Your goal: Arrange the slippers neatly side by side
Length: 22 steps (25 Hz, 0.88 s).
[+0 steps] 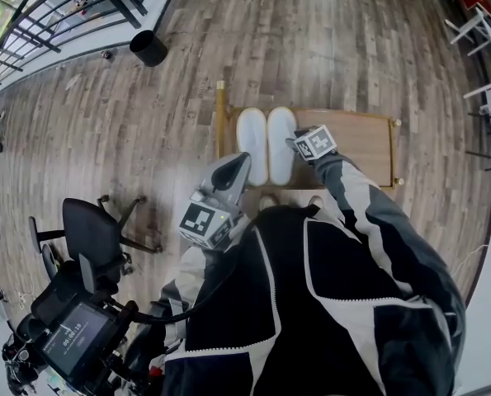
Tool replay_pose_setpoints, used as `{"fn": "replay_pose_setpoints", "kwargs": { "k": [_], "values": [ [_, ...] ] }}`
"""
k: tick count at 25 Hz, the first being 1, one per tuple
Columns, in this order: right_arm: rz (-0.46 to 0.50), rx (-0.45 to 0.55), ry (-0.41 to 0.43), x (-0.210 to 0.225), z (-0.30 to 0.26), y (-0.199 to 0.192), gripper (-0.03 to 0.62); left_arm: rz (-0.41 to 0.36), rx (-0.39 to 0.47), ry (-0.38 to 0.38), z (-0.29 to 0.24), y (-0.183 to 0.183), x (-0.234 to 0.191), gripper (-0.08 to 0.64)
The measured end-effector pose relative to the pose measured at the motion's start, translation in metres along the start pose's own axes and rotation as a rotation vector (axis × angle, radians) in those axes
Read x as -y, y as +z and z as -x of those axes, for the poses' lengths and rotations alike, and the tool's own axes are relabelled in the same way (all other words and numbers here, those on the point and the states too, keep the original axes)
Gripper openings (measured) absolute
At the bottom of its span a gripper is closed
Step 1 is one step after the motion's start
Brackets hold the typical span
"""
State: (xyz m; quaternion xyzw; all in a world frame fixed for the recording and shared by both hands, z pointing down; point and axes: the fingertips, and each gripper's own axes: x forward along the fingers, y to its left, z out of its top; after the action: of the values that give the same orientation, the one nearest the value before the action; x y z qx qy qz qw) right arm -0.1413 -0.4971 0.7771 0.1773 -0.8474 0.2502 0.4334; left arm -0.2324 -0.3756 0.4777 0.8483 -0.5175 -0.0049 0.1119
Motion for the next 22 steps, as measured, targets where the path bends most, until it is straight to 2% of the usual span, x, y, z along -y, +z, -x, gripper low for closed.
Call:
{"fn": "replay_pose_setpoints", "kwargs": {
  "k": [4, 9, 12, 16, 22],
  "values": [
    [0.005, 0.137, 0.027, -0.016, 0.039, 0.021, 0.155, -0.004, 0.013, -0.042, -0.009, 0.004, 0.01, 0.014],
    [0.079, 0.508, 0.101, -0.065, 0.15, 0.069, 0.074, -0.014, 0.022, -0.105, -0.032, 0.016, 0.034, 0.014],
    [0.143, 0.677, 0.065, -0.077, 0.222, 0.08, 0.025, -0.015, 0.034, -0.141, -0.055, 0.021, 0.048, 0.014],
    [0.194, 0.765, 0.005, -0.082, 0.279, 0.067, 0.003, -0.024, 0.03, -0.189, -0.082, 0.018, 0.069, 0.014],
    [0.09, 0.87, -0.034, -0.063, 0.337, 0.044, 0.002, -0.034, 0.029, -0.237, -0.111, 0.026, 0.104, 0.014]
  ]
}}
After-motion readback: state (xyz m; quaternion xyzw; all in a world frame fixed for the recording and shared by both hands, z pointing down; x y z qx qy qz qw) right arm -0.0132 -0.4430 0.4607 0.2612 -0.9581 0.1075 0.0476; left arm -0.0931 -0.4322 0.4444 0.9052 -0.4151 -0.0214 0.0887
